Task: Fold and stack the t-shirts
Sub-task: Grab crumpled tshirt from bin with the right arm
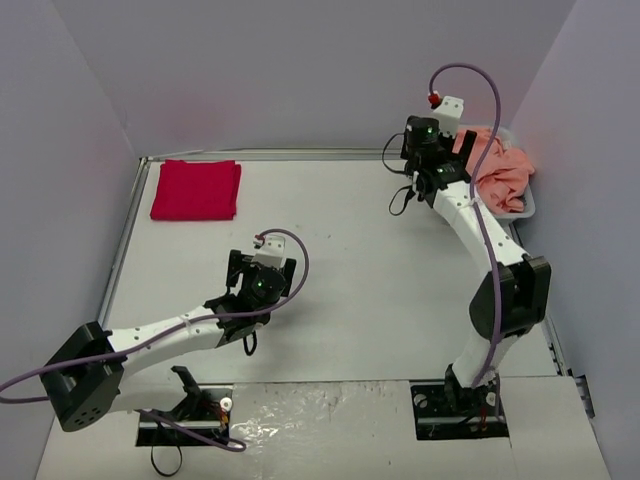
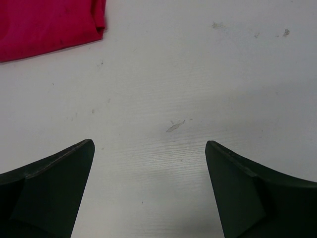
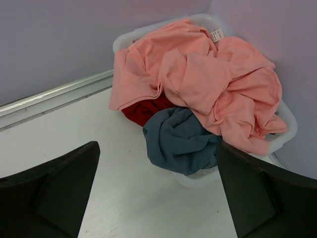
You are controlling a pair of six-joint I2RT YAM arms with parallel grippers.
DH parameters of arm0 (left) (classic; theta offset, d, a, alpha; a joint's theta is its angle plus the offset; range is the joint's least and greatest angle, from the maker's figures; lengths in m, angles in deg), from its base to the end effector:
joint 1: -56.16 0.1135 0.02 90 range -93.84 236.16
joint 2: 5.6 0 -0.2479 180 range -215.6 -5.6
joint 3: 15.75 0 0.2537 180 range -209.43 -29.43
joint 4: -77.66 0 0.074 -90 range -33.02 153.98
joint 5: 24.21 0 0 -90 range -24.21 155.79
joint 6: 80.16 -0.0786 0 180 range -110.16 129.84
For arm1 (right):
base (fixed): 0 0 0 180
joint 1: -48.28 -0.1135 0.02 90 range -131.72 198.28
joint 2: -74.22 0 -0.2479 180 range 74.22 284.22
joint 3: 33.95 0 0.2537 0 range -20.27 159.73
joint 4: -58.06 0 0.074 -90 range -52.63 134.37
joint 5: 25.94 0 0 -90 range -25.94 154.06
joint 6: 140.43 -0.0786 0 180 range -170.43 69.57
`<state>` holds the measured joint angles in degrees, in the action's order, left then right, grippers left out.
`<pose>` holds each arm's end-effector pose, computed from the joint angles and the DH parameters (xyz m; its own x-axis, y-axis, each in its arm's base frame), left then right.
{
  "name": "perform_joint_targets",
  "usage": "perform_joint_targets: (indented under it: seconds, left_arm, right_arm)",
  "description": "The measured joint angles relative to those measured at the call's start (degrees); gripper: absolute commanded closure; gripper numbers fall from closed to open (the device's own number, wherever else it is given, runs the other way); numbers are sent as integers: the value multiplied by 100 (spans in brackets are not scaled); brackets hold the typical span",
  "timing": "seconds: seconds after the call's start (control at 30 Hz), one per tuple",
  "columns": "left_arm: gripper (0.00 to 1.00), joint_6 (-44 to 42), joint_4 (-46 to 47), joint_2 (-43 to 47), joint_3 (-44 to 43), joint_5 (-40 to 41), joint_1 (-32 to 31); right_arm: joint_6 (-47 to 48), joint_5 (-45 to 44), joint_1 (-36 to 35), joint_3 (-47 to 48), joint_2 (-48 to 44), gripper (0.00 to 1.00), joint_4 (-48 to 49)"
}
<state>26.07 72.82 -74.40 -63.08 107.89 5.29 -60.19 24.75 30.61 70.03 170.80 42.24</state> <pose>0.2208 -0.1879 0.1931 -0.3234 0.0689 -0.9437 0.1103 0.9933 0.0348 0.4280 0.0841 0.3727 -0.0761 0.1134 -0.9906 0.3807 0.9216 0.0763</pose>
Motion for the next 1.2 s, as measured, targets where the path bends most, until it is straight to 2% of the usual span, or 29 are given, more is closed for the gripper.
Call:
perform_joint_targets:
  seconds: [0.47, 0.77, 0.87, 0.9, 0.97, 1.0, 1.07, 1.1, 1.17, 1.2]
  left_arm:
    - [6, -17, 52, 0, 0, -50, 0]
    - [6, -63, 85, -190, -2, -144, 0]
    - [6, -68, 94, -190, -2, -155, 0]
    - [6, -70, 96, -190, -2, -160, 0]
    - [6, -79, 105, -190, -2, -160, 0]
    - [6, -81, 107, -190, -2, -160, 0]
    - [6, -81, 111, -190, -2, -160, 0]
    - [6, -81, 111, -190, -2, -160, 0]
    - [6, -81, 111, -190, -2, -160, 0]
    - [6, -81, 114, -190, -2, -160, 0]
  right_arm:
    - [-761, 973, 1513, 1408, 2072, 0, -765]
    - [-1010, 1377, 2072, 1919, 2741, 2, -986]
    - [-1034, 1436, 2173, 1952, 2964, 7, -1008]
    - [-1040, 1460, 2197, 1954, 3049, 20, -1012]
    - [-1038, 1502, 2221, 1954, 3182, 35, -1036]
    - [-1064, 1550, 2221, 1954, 3283, 49, -1054]
    - [-1073, 1580, 2218, 1958, 3351, 67, -1058]
    - [-1062, 1624, 2218, 1965, 3381, 84, -1054]
    - [-1078, 1703, 2221, 2000, 3432, 100, -1060]
    - [-1093, 1727, 2223, 2020, 3438, 100, -1067]
